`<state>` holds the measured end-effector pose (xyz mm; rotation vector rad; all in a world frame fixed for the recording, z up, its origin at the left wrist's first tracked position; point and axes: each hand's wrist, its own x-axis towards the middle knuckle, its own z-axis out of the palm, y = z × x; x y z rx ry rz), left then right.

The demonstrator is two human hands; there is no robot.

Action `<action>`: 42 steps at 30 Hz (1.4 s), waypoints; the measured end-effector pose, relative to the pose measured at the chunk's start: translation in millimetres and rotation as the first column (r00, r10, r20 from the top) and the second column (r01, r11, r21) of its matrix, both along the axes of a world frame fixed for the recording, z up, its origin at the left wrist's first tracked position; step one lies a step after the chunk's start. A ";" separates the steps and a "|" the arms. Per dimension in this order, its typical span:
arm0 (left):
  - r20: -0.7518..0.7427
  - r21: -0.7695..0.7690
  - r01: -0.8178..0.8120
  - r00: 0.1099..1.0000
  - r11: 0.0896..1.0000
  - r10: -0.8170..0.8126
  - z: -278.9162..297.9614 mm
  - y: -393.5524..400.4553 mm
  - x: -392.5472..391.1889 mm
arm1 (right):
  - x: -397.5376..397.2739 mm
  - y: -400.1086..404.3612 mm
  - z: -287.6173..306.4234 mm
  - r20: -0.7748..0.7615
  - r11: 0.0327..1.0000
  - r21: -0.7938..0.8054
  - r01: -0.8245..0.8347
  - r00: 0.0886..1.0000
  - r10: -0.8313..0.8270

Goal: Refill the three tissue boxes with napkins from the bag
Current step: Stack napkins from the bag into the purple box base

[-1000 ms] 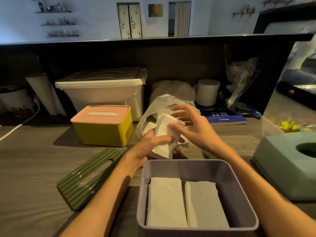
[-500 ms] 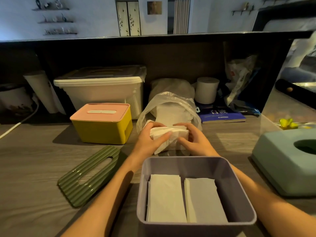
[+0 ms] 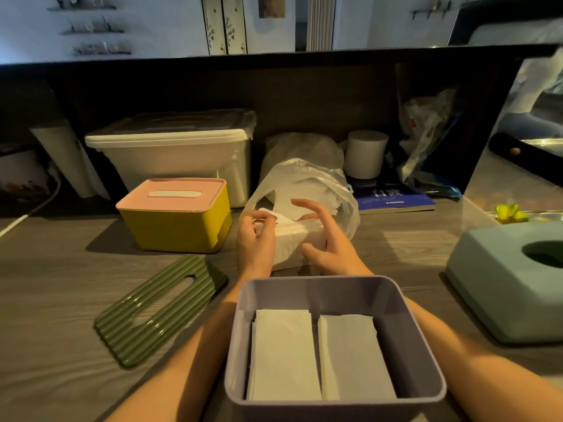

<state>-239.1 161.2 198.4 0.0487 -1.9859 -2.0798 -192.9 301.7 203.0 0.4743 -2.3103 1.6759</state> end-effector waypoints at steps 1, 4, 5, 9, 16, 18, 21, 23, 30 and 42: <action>0.010 0.016 0.011 1.000 1.000 -0.011 0.5 -1.3 0.1 | 0.0 1.5 0.7 -0.002 1.000 0.023 -0.014 1.000 0.014; -0.023 -0.081 0.100 0.994 0.992 -0.102 5.3 -6.2 1.5 | 1.8 6.9 2.8 0.006 0.994 0.105 -0.037 0.999 0.037; -0.031 -0.152 0.153 0.987 0.976 -0.160 8.6 -8.5 2.8 | 2.7 8.6 2.5 0.010 0.993 0.114 -0.036 0.999 0.035; 0.002 -0.480 0.328 0.928 0.814 -0.373 15.1 -27.3 2.8 | 2.5 17.0 1.1 -0.027 0.993 0.119 0.008 1.000 -0.005; -0.070 -0.671 0.318 0.872 0.670 -0.484 13.5 -49.6 -2.9 | -2.8 43.2 8.4 0.015 0.954 0.299 0.016 1.000 -0.021; -0.071 -0.682 0.310 0.874 0.662 -0.482 17.3 -50.7 0.2 | -1.2 46.8 13.9 0.030 0.941 0.338 0.017 0.999 -0.029; -0.077 -0.686 0.303 0.874 0.661 -0.481 29.9 -53.5 9.1 | 4.3 49.1 24.0 0.023 0.944 0.329 0.012 1.000 -0.021; -0.067 -0.694 0.296 0.881 0.656 -0.468 45.9 -56.2 19.2 | 10.2 49.8 35.4 0.022 0.954 0.301 0.013 1.000 -0.020; -0.045 -0.643 0.295 0.907 0.707 -0.419 116.8 -53.7 75.9 | 47.8 50.9 101.4 0.049 0.990 0.139 0.014 0.999 -0.021; 0.340 -0.601 0.566 0.820 0.565 -0.460 117.8 -34.0 160.6 | 117.1 56.6 141.8 0.293 0.864 0.499 -0.065 0.951 -0.098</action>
